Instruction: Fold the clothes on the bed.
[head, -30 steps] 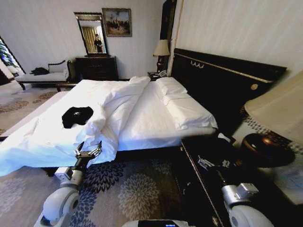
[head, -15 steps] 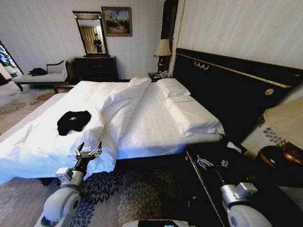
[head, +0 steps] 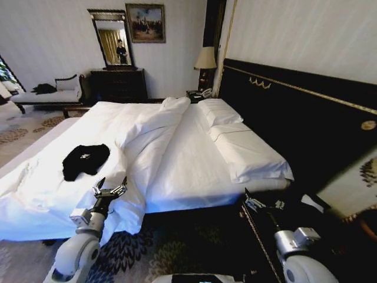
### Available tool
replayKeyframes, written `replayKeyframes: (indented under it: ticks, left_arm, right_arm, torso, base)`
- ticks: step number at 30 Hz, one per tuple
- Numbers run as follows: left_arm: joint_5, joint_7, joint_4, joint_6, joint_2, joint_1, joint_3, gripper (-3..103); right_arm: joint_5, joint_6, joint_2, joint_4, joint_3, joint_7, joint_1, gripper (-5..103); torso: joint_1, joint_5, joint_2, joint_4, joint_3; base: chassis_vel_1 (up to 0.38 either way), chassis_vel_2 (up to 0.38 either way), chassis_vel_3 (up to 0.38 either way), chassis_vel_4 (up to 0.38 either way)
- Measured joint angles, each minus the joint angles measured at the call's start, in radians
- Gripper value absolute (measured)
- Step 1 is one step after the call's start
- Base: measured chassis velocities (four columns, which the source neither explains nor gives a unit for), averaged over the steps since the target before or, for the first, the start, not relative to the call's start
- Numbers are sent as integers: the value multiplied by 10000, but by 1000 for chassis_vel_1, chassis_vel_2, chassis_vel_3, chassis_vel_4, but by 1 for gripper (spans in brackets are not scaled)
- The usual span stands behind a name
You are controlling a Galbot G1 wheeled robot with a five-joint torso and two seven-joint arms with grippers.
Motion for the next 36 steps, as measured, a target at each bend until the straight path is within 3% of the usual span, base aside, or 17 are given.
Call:
replayKeyframes:
  ticks: [16, 36]
  left_arm:
    - [1, 44, -134, 18, -2, 91, -37, 100]
    - [-14, 129, -255, -4, -8, 149, -71, 100]
  right_arm:
    - [-206, -138, 55, 5, -126, 29, 21, 100]
    - [-276, -140, 94, 65, -155, 29, -22, 100]
  torso:
    - [-1, 1, 2, 0, -1]
    - [-4, -1, 3, 0, -2]
  base:
    - [-13, 146, 11, -141]
    - [136, 180, -134, -190]
